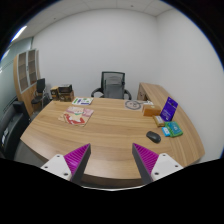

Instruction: Arrange mouse

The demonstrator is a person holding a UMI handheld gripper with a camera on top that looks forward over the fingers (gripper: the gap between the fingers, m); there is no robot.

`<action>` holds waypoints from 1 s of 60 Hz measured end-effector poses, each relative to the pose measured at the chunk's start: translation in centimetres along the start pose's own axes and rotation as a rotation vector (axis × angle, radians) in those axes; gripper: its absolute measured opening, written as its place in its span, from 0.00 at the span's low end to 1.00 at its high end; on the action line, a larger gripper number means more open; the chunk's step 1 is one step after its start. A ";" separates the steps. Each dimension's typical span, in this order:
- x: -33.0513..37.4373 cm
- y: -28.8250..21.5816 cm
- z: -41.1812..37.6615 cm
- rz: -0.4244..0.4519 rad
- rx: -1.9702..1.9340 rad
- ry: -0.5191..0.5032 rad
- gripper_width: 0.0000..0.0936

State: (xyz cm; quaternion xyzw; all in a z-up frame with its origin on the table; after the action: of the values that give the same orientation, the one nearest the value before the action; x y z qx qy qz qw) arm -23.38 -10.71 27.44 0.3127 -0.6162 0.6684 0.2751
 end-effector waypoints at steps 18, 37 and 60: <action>-1.2 1.8 7.6 -0.014 -0.022 0.077 0.93; -4.0 5.3 15.7 -0.059 -0.070 0.150 0.93; -9.1 7.0 21.9 -0.077 -0.040 0.134 0.93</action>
State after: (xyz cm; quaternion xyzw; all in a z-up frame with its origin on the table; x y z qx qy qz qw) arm -20.97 -33.03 17.04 0.2851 -0.5972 0.6644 0.3475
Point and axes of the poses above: the point between the fingertips, and its own axes, seen from behind it with the camera up: z to the right, y down, x backward, against the way the camera looks, the point moved 6 cm from there along x, backward, against the way the camera looks, and after that the axes turned 12 degrees about -z, right-handed, at the moved point
